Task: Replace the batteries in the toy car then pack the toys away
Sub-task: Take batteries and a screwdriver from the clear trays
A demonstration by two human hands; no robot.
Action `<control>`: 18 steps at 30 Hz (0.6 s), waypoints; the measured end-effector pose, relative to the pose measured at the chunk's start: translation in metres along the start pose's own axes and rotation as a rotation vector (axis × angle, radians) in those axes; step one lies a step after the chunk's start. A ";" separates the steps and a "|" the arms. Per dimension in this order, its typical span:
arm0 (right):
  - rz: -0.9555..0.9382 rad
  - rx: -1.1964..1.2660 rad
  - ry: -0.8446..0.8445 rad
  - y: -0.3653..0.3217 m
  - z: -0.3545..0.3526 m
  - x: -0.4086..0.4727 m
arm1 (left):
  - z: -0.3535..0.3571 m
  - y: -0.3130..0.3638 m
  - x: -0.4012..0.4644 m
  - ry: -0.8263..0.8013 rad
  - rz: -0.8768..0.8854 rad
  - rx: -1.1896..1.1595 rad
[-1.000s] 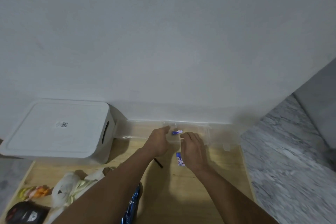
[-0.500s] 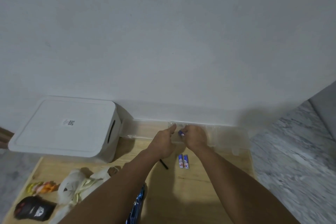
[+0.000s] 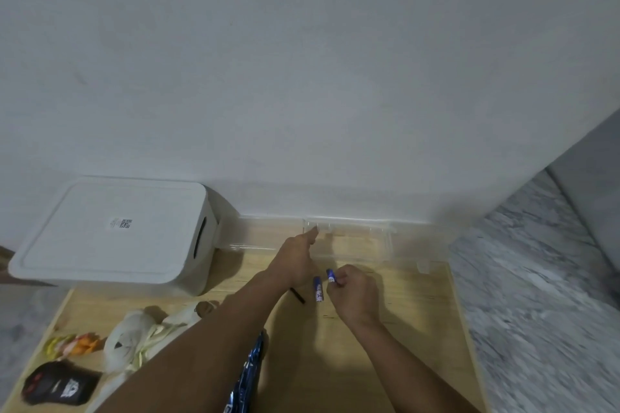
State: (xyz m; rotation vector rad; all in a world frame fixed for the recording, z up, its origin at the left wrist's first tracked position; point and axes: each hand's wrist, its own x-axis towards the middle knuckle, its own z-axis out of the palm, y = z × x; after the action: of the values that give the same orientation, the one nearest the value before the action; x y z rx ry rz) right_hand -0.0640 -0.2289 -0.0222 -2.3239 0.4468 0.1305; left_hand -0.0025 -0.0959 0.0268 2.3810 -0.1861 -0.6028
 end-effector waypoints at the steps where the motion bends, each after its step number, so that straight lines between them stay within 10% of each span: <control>1: -0.016 -0.025 0.008 0.001 0.004 -0.001 | 0.000 0.000 -0.001 -0.003 0.001 0.001; 18: -0.327 -0.533 0.074 0.005 0.048 -0.014 | -0.003 0.003 -0.003 -0.026 -0.033 0.008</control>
State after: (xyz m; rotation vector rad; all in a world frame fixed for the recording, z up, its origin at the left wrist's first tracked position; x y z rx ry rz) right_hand -0.0770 -0.1940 -0.0565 -2.8970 0.0593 0.0024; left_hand -0.0035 -0.0960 0.0314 2.3894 -0.1608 -0.6495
